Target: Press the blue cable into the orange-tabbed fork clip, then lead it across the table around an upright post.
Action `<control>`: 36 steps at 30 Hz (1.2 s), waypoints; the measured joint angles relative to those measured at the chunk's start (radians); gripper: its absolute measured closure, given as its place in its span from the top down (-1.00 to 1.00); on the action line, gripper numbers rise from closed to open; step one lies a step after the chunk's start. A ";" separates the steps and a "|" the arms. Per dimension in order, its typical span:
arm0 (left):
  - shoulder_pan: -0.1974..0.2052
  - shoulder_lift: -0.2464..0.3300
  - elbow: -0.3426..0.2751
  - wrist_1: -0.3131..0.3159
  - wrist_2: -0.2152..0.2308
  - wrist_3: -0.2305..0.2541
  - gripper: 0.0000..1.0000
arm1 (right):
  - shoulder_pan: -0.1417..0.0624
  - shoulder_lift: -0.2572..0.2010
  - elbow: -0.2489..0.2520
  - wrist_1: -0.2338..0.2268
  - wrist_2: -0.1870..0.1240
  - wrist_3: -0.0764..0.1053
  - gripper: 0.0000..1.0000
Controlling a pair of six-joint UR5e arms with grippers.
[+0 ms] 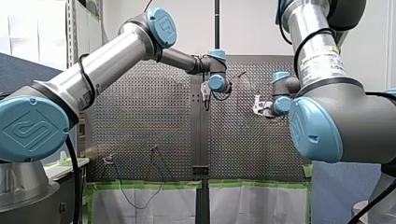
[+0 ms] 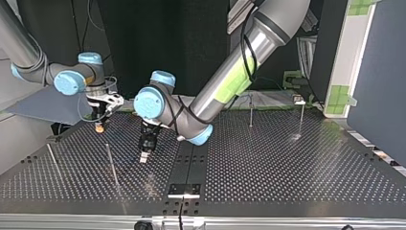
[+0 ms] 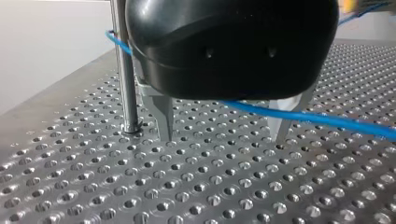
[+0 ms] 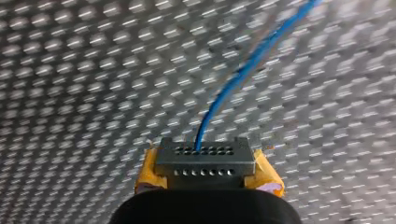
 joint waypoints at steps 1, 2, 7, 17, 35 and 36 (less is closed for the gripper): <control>0.000 0.000 0.000 -0.001 -0.002 -0.002 1.00 | -0.003 0.012 0.007 -0.012 0.000 -0.001 -1.00; 0.000 0.000 0.000 -0.001 -0.004 -0.006 1.00 | -0.005 0.021 0.012 -0.021 0.000 -0.002 -1.00; -0.001 0.000 0.000 -0.002 -0.004 -0.024 1.00 | -0.016 0.069 0.024 -0.057 0.004 -0.006 -1.00; -0.002 0.001 0.000 -0.003 -0.005 -0.028 1.00 | -0.041 0.166 0.026 -0.098 0.058 0.010 -1.00; -0.004 0.000 0.000 -0.004 -0.010 -0.027 1.00 | -0.079 0.316 0.026 -0.194 0.111 0.018 -1.00; -0.004 0.000 0.000 -0.004 -0.010 -0.027 1.00 | -0.082 0.323 0.026 -0.202 0.111 0.017 -1.00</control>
